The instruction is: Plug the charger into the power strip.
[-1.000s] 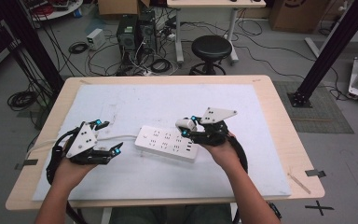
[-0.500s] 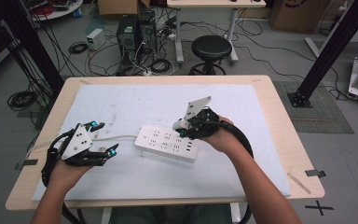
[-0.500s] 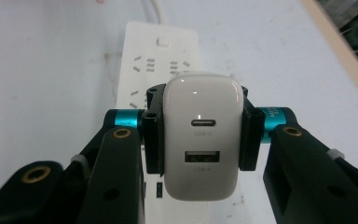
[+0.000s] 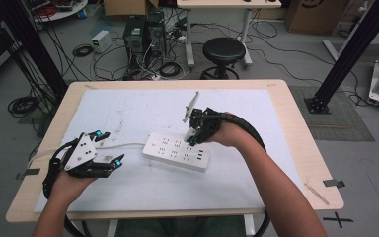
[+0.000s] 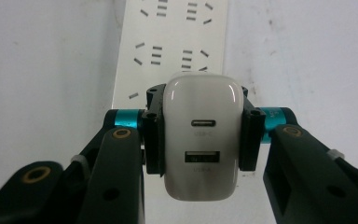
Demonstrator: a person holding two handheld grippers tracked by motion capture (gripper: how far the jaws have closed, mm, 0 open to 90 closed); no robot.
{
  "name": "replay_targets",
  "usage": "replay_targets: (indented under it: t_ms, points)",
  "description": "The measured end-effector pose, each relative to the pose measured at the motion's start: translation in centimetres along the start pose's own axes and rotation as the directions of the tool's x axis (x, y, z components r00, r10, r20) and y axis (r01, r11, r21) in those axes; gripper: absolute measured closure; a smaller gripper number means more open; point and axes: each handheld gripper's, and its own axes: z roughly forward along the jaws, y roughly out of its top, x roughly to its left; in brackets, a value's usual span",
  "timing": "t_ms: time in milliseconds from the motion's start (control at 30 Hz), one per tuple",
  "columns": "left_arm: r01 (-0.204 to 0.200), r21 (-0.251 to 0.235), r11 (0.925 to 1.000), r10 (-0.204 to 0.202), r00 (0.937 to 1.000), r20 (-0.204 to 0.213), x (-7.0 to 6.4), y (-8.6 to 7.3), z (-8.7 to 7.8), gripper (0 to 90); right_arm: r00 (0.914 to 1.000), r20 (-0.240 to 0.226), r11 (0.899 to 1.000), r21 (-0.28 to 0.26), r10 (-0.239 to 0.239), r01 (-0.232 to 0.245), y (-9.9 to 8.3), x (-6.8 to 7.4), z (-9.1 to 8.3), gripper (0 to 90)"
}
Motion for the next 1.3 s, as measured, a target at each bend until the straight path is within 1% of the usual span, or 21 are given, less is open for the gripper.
replay_targets:
  t_ms: [67, 200, 233, 267, 300, 433, 467, 500, 533, 633, 667, 700, 733, 833, 967, 1033, 1067, 1133, 1167, 1200, 1300]
  points:
    - [0.005, 0.0, 1.0, -0.005, 1.0, 0.0, 0.0, -0.2, 0.1, 21.3, 0.9999, -0.015, 0.999, 0.037, 0.003, -0.002, 0.3, -0.2, 0.5, 63.2]
    - [0.017, -0.005, 0.9998, -0.017, 0.9999, 0.001, 0.0, -0.5, 0.1, 21.3, 0.9995, -0.032, 0.997, 0.081, 0.007, -0.004, 0.7, -0.5, 1.5, 63.2]
    - [0.018, -0.005, 0.9998, -0.018, 0.9998, 0.001, 0.0, -0.6, 0.1, 21.3, 0.9996, -0.027, 0.996, 0.09, 0.003, 0.0, 0.8, -0.5, 1.7, 63.2]
    - [0.023, -0.009, 0.9997, -0.023, 0.9997, 0.001, 0.0, -0.7, 0.1, 21.3, 0.9992, -0.039, 0.995, 0.097, 0.0, 0.004, 0.9, -0.6, 1.9, 63.1]
    - [0.02, -0.007, 0.9998, -0.02, 0.9998, 0.002, 0.0, -0.8, 0.1, 21.3, 0.9992, -0.04, 0.994, 0.109, 0.0, 0.004, 1.0, -0.6, 2.0, 63.2]
    - [0.028, -0.008, 0.9996, -0.028, 0.9996, -0.002, 0.1, -1.1, 0.1, 21.3, 0.999, -0.044, 0.993, 0.119, 0.009, -0.004, 1.1, -0.7, 2.4, 63.1]
    - [0.023, -0.002, 0.9997, -0.023, 0.9997, 0.0, 0.2, -1.1, 0.0, 21.3, 0.9988, -0.049, 0.992, 0.123, 0.005, 0.001, 1.1, -0.8, 2.4, 63.2]
    - [0.029, -0.008, 0.9995, -0.029, 0.9996, -0.001, 0.2, -1.1, 0.1, 21.3, 0.9986, -0.053, 0.992, 0.125, 0.005, 0.002, 1.1, -0.8, 2.5, 63.1]
    - [0.03, -0.011, 0.9995, -0.03, 0.9995, -0.001, 0.2, -1.2, 0.1, 21.3, 0.9986, -0.051, 0.991, 0.132, 0.015, -0.008, 1.1, -0.7, 2.6, 63.1]
    - [0.022, -0.004, 0.9997, -0.022, 0.9998, -0.002, 0.3, -1.3, 0.0, 21.3, 0.9982, -0.058, 0.992, 0.128, 0.011, -0.004, 1.1, -0.8, 2.6, 63.1]
    - [0.026, -0.005, 0.9996, -0.026, 0.9997, -0.002, 0.3, -1.3, 0.0, 21.3, 0.9983, -0.055, 0.992, 0.129, 0.019, -0.011, 1.2, -0.8, 2.6, 63.2]
    - [0.025, -0.004, 0.9997, -0.025, 0.9997, -0.002, 0.3, -1.3, 0.0, 21.3, 0.9982, -0.058, 0.992, 0.127, 0.013, -0.005, 1.2, -0.9, 2.7, 63.2]
    - [0.035, -0.011, 0.9993, -0.035, 0.9994, -0.002, 0.2, -1.4, 0.1, 21.3, 0.9982, -0.058, 0.991, 0.131, 0.015, -0.008, 1.2, -0.9, 2.7, 63.2]
    - [0.036, -0.012, 0.9993, -0.036, 0.9993, -0.003, 0.2, -1.4, 0.1, 21.3, 0.9975, -0.067, 0.99, 0.137, 0.021, -0.011, 1.4, -0.8, 2.7, 63.2]
    - [0.027, -0.002, 0.9996, -0.027, 0.9996, 0.002, 0.3, -1.5, 0.0, 21.3, 0.9976, -0.066, 0.988, 0.155, 0.017, -0.007, 1.5, -0.7, 2.7, 63.2]
    - [0.029, -0.004, 0.9996, -0.029, 0.9996, -0.001, 0.2, -1.4, 0.0, 21.3, 0.9976, -0.065, 0.985, 0.17, 0.026, -0.015, 1.6, -0.6, 2.7, 63.2]
    - [0.028, -0.005, 0.9996, -0.028, 0.9996, -0.002, 0.2, -1.4, 0.1, 21.3, 0.9978, -0.063, 0.985, 0.172, 0.018, -0.007, 1.7, -0.6, 2.8, 63.2]
    - [0.029, -0.008, 0.9995, -0.029, 0.9996, 0.0, 0.1, -1.5, 0.1, 21.3, 0.9978, -0.062, 0.981, 0.194, 0.026, -0.013, 2.0, -0.4, 3.0, 63.2]
    - [0.033, -0.011, 0.9994, -0.033, 0.9995, 0.0, 0.1, -1.5, 0.1, 21.3, 0.9976, -0.055, 0.978, 0.207, 0.04, -0.028, 2.2, -0.4, 3.0, 63.2]
    - [0.03, -0.004, 0.9995, -0.03, 0.9996, 0.002, 0.1, -1.5, 0.0, 21.3, 0.9977, -0.061, 0.978, 0.209, 0.03, -0.017, 2.3, -0.4, 3.1, 63.2]
    - [0.037, -0.006, 0.9993, -0.037, 0.9993, 0.0, 0.0, -1.7, 0.0, 21.4, 0.9973, -0.058, 0.972, 0.231, 0.044, -0.029, 2.4, -0.5, 3.2, 63.3]
